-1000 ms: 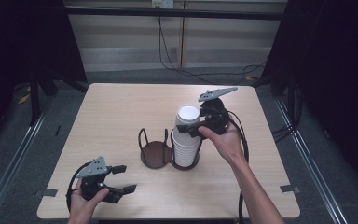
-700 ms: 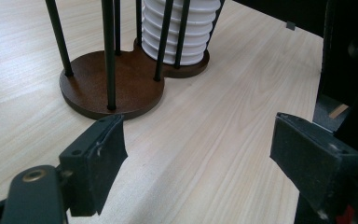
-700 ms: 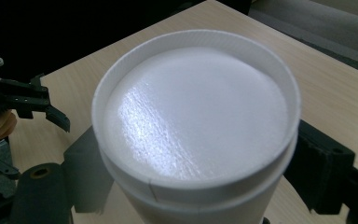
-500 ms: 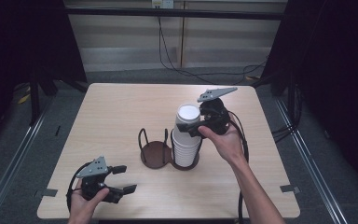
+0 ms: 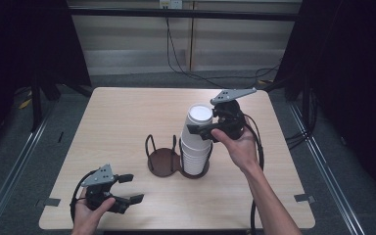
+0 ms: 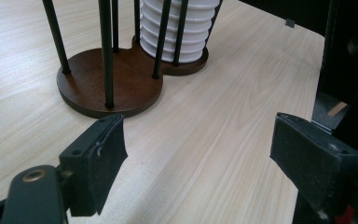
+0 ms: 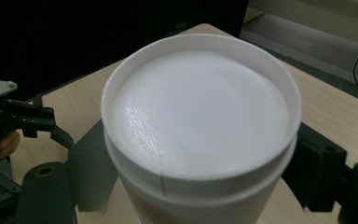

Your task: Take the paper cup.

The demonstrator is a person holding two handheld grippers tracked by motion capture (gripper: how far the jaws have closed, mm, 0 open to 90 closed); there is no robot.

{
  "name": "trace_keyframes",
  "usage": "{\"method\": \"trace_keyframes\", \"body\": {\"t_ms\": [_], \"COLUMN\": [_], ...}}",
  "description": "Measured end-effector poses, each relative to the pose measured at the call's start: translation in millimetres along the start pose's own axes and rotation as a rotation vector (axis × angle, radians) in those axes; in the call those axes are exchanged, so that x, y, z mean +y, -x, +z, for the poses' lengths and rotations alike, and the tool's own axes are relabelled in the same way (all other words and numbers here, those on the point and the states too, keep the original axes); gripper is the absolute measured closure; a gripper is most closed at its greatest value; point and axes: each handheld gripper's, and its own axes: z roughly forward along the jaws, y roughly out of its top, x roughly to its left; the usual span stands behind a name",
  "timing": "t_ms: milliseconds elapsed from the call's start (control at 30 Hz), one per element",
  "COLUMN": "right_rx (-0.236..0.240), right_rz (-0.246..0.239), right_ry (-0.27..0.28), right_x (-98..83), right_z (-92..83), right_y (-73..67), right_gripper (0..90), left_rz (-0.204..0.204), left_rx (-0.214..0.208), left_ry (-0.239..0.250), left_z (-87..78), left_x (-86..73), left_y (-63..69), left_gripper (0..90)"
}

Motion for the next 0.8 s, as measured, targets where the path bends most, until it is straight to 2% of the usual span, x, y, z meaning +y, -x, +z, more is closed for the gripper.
{"method": "trace_keyframes", "body": {"t_ms": [633, 800], "right_rx": [-0.006, -0.005], "right_rz": [-0.001, 0.014], "right_ry": [0.066, 0.087], "right_x": [7.3, 10.1], "right_z": [-16.8, -23.7], "right_y": [-0.5, -0.1], "right_gripper": [23.1, 23.2], "left_rz": [-0.001, -0.003], "left_rx": [-0.001, -0.002], "left_ry": [-0.005, -0.007], "left_z": [1.1, 1.6], "left_x": [-0.3, -0.4], "left_y": [-0.4, -0.3], "left_gripper": [17.8, 17.9]}}
